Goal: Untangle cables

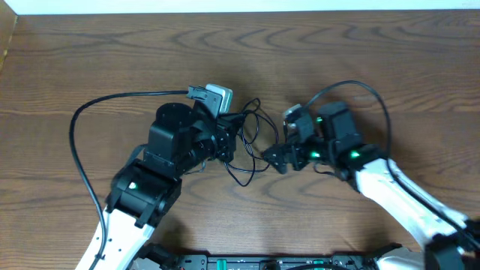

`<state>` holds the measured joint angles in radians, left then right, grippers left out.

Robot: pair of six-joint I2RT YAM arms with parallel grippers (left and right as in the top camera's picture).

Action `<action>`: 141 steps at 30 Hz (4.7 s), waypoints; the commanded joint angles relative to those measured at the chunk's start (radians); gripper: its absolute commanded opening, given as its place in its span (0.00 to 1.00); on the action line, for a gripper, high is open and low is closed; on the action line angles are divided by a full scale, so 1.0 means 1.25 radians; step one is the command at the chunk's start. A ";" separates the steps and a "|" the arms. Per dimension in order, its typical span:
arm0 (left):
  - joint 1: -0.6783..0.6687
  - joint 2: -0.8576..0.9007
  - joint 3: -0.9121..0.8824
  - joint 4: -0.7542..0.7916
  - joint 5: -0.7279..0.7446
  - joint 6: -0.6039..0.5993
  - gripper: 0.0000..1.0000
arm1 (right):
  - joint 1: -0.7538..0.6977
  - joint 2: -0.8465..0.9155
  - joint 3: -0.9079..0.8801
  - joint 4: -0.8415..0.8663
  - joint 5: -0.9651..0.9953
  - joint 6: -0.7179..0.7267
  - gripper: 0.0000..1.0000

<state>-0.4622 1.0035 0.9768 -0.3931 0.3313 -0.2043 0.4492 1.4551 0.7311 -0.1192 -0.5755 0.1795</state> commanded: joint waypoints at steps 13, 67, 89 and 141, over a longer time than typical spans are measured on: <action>0.000 -0.041 0.008 -0.023 0.001 -0.028 0.07 | 0.087 0.117 -0.005 0.193 -0.005 0.114 0.99; 0.033 -0.157 0.009 -0.081 -0.437 0.016 0.08 | -0.079 0.240 -0.003 0.037 0.316 0.177 0.01; 0.063 -0.002 0.006 -0.121 -0.070 0.013 0.46 | -0.186 -0.162 0.015 0.105 -0.070 0.146 0.01; 0.004 0.240 0.006 0.029 0.166 0.046 0.46 | -0.169 0.082 0.015 -0.106 0.305 0.222 0.71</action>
<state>-0.4526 1.3163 0.9749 -0.3580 0.5224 -0.1375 0.2092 1.5249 0.7361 -0.2646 -0.2043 0.4408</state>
